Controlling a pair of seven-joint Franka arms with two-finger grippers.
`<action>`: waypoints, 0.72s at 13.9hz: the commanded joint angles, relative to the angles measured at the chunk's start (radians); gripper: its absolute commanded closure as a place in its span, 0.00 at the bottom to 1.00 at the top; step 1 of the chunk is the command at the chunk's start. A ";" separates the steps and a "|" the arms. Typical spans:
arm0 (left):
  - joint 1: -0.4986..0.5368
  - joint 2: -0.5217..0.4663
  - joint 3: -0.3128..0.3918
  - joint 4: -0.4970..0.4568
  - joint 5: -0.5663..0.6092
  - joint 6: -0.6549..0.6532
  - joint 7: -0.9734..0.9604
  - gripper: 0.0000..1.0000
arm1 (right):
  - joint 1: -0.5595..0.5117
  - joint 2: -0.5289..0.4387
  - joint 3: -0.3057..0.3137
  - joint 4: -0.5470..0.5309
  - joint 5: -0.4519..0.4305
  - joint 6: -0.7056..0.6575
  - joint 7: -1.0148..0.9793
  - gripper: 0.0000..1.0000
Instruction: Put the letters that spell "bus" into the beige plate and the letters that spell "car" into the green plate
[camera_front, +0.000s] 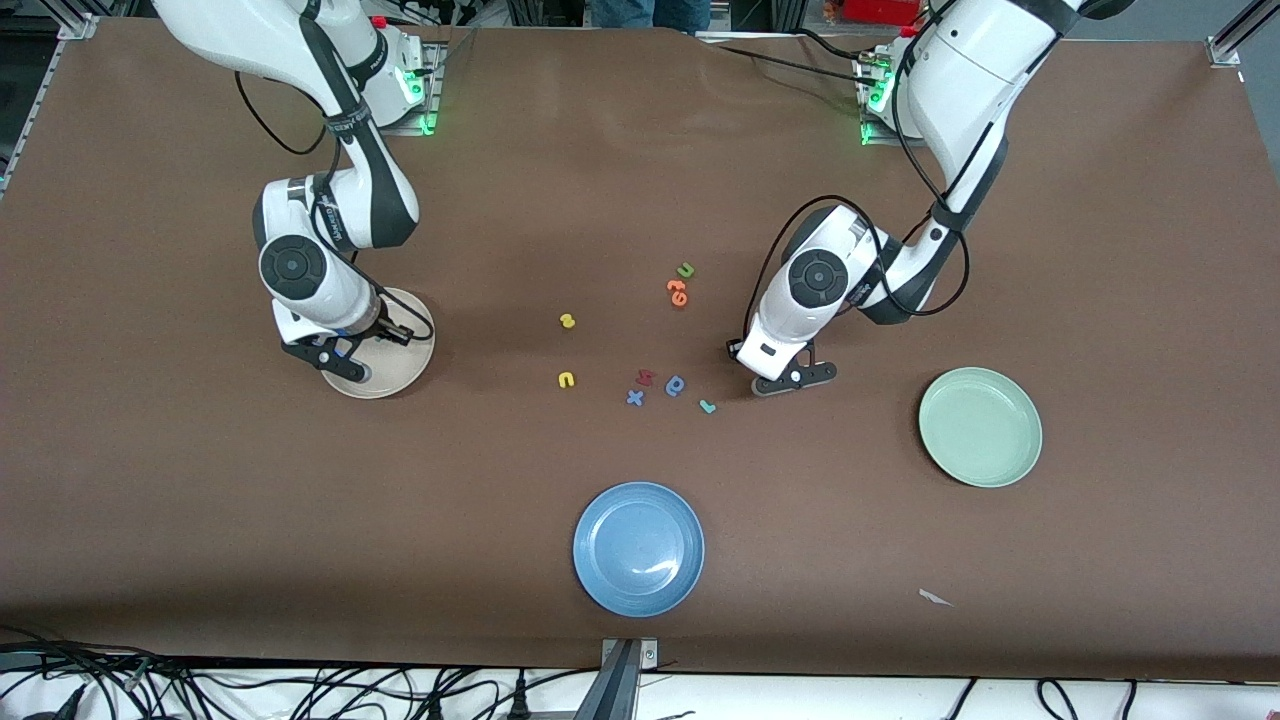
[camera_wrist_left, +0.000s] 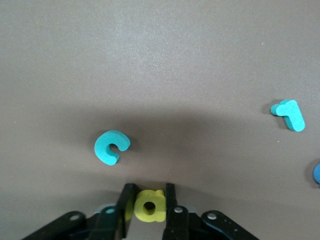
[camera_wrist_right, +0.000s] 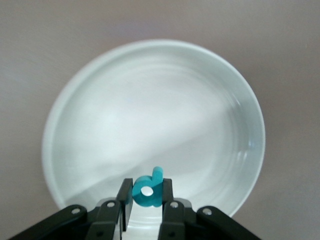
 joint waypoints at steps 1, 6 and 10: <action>-0.008 -0.015 0.001 -0.025 0.038 0.017 -0.033 0.74 | 0.006 -0.037 0.002 -0.037 0.001 0.018 -0.013 0.23; -0.003 -0.025 0.001 -0.015 0.038 -0.001 -0.024 0.79 | 0.022 -0.060 0.040 0.021 0.006 0.014 0.060 0.06; 0.017 -0.060 0.001 0.071 0.038 -0.197 0.056 0.81 | 0.035 0.008 0.205 0.096 0.006 0.025 0.291 0.05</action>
